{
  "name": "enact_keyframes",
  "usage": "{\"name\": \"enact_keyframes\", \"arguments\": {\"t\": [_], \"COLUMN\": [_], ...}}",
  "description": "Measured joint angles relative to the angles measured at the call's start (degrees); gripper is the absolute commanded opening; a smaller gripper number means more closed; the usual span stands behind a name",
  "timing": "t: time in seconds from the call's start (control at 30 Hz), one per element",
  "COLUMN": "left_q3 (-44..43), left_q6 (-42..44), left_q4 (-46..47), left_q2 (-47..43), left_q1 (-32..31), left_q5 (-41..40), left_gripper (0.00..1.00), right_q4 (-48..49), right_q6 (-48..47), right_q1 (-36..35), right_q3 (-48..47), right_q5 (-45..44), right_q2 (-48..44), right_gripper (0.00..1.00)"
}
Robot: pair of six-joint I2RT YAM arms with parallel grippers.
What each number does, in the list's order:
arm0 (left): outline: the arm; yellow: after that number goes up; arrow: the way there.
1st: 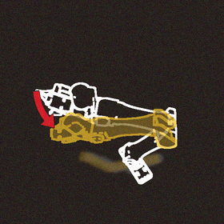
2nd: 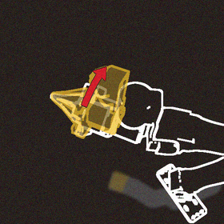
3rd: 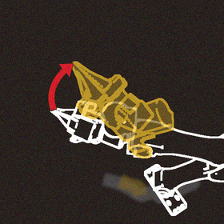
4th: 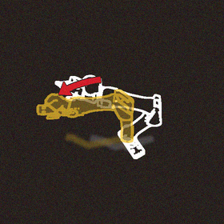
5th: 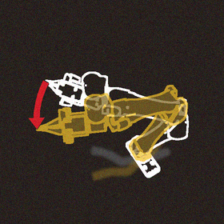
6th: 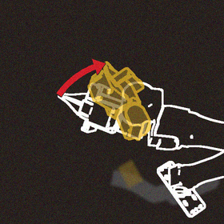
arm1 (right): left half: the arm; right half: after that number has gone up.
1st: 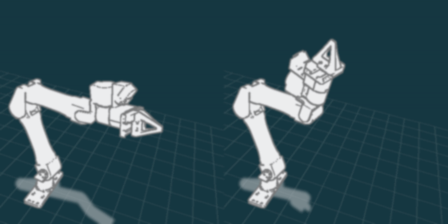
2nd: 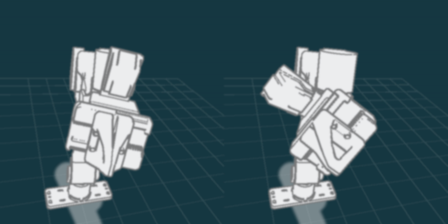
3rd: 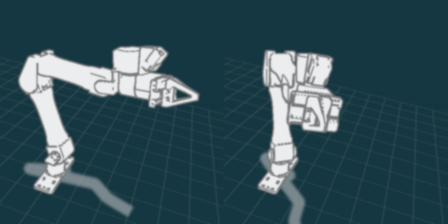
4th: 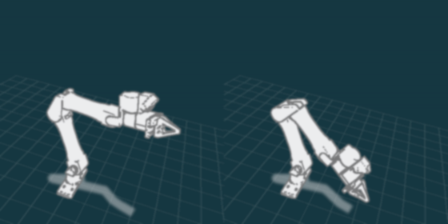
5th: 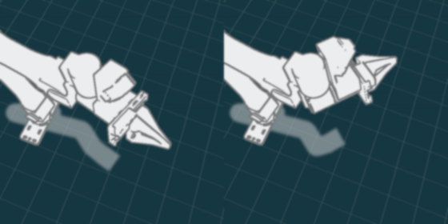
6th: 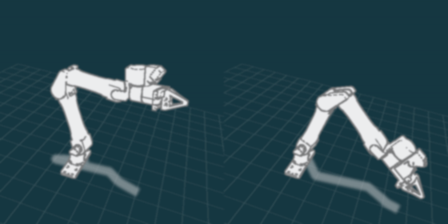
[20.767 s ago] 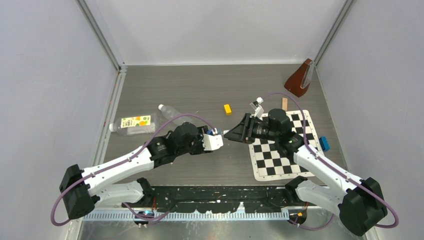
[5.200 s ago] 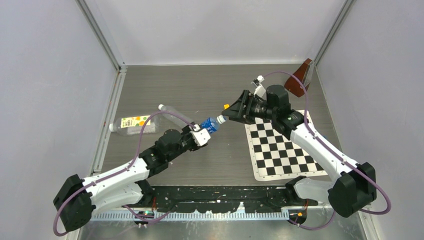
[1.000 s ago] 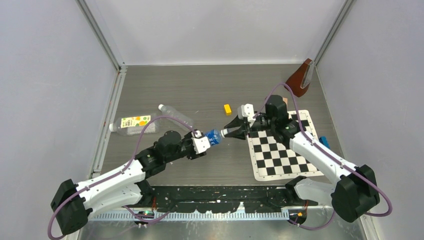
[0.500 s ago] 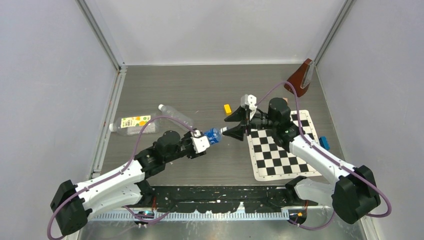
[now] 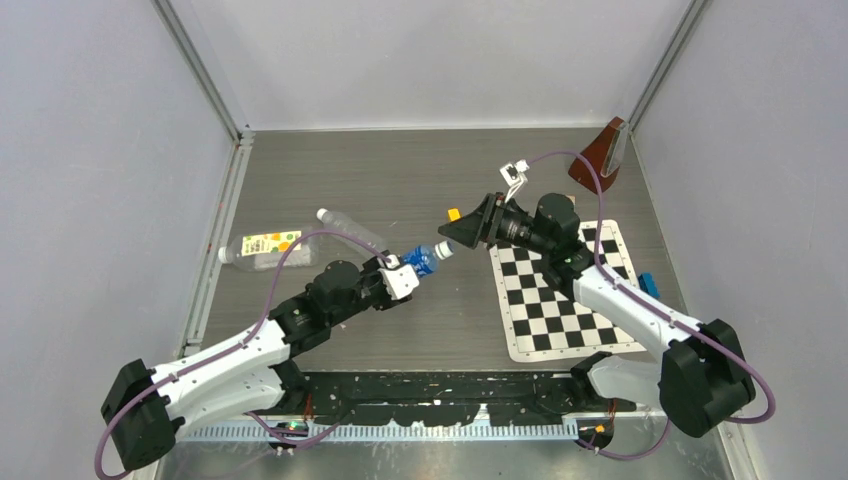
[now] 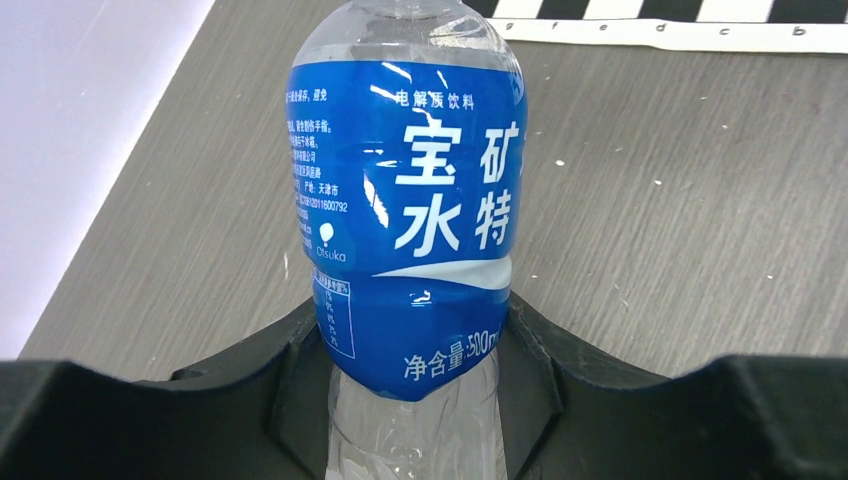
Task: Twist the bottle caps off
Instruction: Unscrew the bottle cap from the plastic bottle.
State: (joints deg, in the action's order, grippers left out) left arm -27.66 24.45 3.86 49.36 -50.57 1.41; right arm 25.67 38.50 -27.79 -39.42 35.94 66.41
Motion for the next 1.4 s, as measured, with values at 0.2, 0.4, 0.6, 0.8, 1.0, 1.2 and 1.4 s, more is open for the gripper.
{"name": "enact_keyframes", "arguments": {"t": [0.2,0.4,0.6,0.8,1.0,1.2,1.4], "left_q3": [0.0,0.0,0.0,0.0,0.0,0.0,0.0], "left_q6": [0.0,0.0,0.0,0.0,0.0,0.0,0.0], "left_q4": [0.5,0.7,1.1,1.1,1.2,1.2,1.3], "left_q2": [0.1,0.0,-0.1,-0.1,-0.1,-0.1,-0.1], "left_q1": [0.0,0.0,0.0,0.0,0.0,0.0,0.0], "left_q5": [-3.4,-5.0,-6.4,-6.5,-6.6,-6.6,-6.6], "left_gripper": [0.00,0.00,0.00,0.00,0.00,0.00,0.00], "right_q4": [-7.2,-14.8,-18.3,-19.5,-19.3,-19.4,-19.4], "right_q6": [13.7,17.5,20.3,21.7,22.1,21.5,19.4], "right_q1": [0.0,0.0,0.0,0.0,0.0,0.0,0.0], "right_q3": [-3.4,-7.4,-7.4,-7.4,-7.6,-8.7,-9.0], "right_q5": [-4.1,-7.8,-8.8,-6.8,-1.9,2.4,3.7], "right_q2": [3.0,2.7,1.8,1.9,3.9,6.4,6.6], "right_gripper": [0.68,0.71,0.72,0.65,0.60,0.42,0.24]}}
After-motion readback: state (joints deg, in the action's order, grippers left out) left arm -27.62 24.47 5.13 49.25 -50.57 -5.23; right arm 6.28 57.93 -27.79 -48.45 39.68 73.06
